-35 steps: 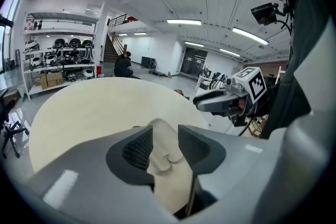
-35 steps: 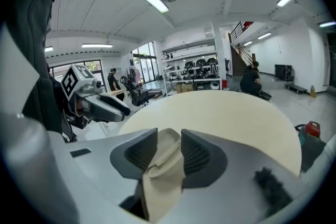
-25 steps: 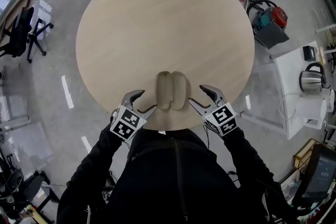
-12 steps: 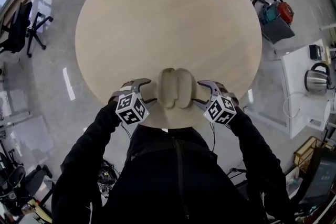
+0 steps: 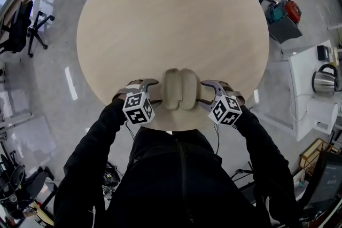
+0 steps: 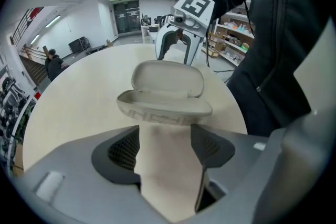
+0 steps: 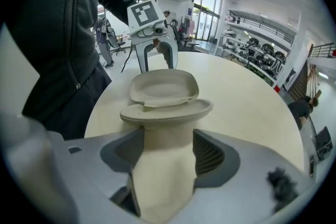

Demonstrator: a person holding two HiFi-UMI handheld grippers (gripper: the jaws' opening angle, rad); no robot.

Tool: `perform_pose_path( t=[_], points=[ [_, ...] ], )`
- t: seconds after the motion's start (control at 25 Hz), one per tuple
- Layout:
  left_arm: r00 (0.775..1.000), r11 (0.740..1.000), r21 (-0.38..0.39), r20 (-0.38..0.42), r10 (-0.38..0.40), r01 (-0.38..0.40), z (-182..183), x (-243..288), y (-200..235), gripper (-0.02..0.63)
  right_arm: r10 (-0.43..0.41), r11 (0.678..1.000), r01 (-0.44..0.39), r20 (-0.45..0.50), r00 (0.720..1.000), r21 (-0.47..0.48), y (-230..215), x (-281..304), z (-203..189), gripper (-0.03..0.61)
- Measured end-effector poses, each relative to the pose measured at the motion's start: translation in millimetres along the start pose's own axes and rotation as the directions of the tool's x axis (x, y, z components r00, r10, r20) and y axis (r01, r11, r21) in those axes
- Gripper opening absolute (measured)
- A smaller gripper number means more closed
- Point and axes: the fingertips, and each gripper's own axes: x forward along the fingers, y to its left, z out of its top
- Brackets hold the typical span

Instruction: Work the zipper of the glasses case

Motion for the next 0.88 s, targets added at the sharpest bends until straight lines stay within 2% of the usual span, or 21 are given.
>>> perform_pose_path(
  t=[0.16, 0.36, 0.64, 0.88],
  points=[
    [1.0, 1.0, 0.023, -0.027, -0.007, 0.008, -6, 2, 3, 0.314, 0.01, 0.999, -0.011, -0.037, 0.999, -0.041, -1, 4, -4, 0.296],
    [1.0, 1.0, 0.004, 0.024, -0.008, 0.008, 8, -1, 4, 0.313, 0.01, 0.998, -0.01, -0.008, 1.0, -0.059, 1, 2, 8, 0.295],
    [0.995, 1.0, -0.022, 0.098, -0.009, 0.011, 37, -4, -4, 0.314, 0.009, 0.999, -0.008, 0.041, 0.999, -0.038, 7, -3, 24, 0.295],
    [0.991, 0.997, -0.08, 0.132, -0.012, 0.023, 47, -5, -7, 0.313, 0.001, 0.999, 0.001, 0.045, 0.999, -0.037, 10, -3, 33, 0.295]
  ],
)
